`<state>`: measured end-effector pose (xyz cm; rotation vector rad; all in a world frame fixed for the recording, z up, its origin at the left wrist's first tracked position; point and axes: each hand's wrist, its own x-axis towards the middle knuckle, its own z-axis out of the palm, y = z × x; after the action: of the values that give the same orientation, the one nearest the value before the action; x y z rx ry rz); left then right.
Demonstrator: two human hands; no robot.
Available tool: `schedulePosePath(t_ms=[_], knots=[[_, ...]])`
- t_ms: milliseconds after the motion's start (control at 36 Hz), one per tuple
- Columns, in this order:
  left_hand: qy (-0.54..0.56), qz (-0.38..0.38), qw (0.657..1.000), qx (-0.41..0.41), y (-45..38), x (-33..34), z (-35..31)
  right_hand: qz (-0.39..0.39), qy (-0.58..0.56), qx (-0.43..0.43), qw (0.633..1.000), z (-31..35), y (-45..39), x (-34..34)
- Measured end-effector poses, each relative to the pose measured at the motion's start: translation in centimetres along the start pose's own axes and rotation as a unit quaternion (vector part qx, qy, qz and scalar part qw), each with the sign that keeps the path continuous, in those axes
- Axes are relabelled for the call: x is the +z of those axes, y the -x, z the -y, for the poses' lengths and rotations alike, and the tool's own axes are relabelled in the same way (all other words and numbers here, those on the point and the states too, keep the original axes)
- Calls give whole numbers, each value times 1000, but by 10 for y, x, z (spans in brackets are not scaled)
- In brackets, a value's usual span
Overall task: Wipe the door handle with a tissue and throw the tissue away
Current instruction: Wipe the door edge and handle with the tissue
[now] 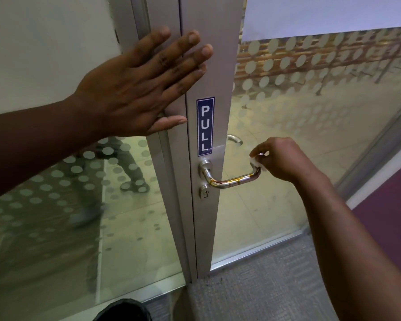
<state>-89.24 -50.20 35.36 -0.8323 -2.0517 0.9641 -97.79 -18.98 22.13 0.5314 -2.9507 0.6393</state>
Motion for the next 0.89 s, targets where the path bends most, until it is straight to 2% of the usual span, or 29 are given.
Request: schedulePosePath(t_ms=[306, 667, 833, 889], knots=[[22, 3, 1000, -1, 0, 0, 1, -21, -45, 33, 998, 1, 31, 12], [20, -8, 1000, 0, 1, 3, 1, -144, -58, 43, 987, 30, 67, 51], [16, -11, 1000, 0, 1, 5, 2, -169, -86, 10, 982, 53, 80, 66], [19, -12, 1000, 1, 1, 5, 2, -165, -136, 5, 977, 52, 81, 64]])
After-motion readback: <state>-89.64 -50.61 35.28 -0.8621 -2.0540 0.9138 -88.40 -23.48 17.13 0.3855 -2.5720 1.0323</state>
